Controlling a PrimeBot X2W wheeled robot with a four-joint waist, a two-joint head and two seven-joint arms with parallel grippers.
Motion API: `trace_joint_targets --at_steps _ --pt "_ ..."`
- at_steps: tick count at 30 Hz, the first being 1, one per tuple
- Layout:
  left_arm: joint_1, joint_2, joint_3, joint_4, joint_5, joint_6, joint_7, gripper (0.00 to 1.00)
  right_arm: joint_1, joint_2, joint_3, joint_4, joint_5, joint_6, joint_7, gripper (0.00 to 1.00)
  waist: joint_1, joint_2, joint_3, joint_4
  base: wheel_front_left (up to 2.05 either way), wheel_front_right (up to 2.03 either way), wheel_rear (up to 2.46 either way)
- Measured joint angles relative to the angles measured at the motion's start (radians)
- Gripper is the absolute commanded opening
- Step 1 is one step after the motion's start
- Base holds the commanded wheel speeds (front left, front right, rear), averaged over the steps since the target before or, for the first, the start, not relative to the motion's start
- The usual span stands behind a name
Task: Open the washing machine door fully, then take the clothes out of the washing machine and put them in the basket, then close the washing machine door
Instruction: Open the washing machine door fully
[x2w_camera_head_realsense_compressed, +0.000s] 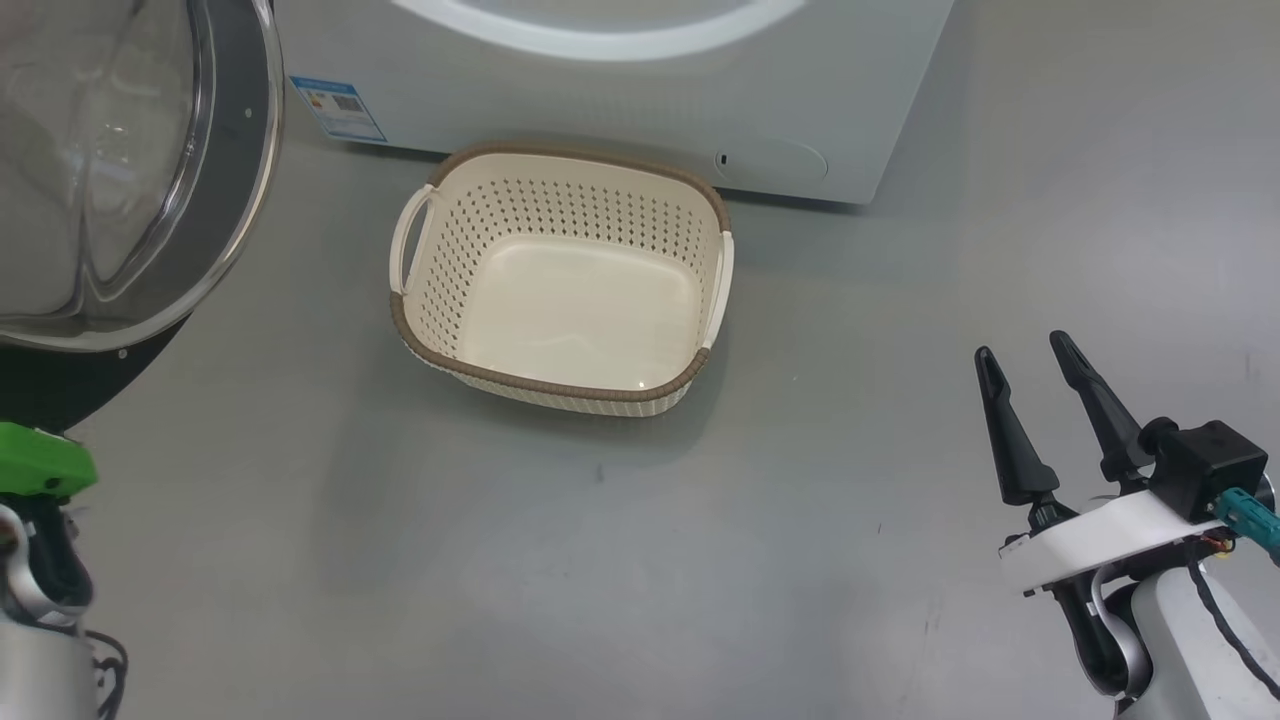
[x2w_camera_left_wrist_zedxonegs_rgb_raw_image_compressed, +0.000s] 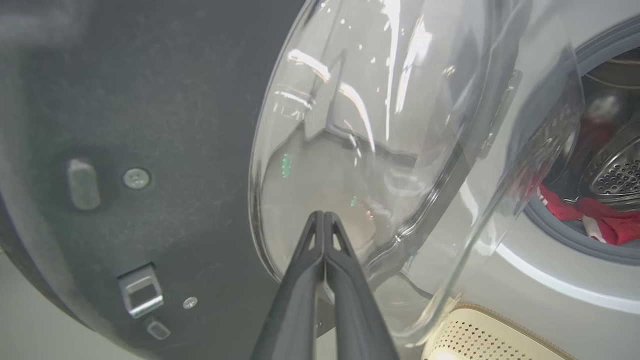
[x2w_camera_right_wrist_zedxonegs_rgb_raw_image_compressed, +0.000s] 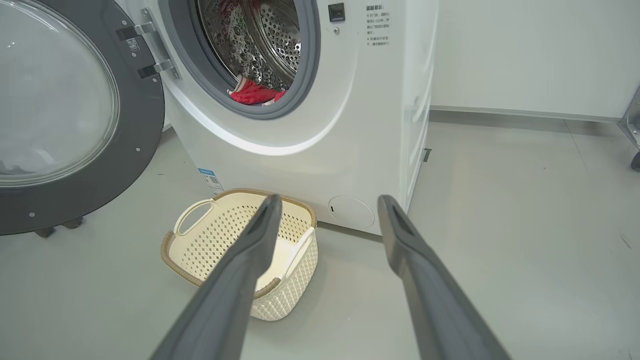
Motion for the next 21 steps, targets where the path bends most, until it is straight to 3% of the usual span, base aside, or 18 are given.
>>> trace_joint_targets --at_steps 21 --pt "0.162 -0.078 -0.128 -0.04 0.071 -0.085 -0.016 0.0 0.025 0.063 -0.066 0.036 0.01 0.0 0.0 1.0 0.0 0.0 -0.172 -0.103 0.0 0.0 0.0"
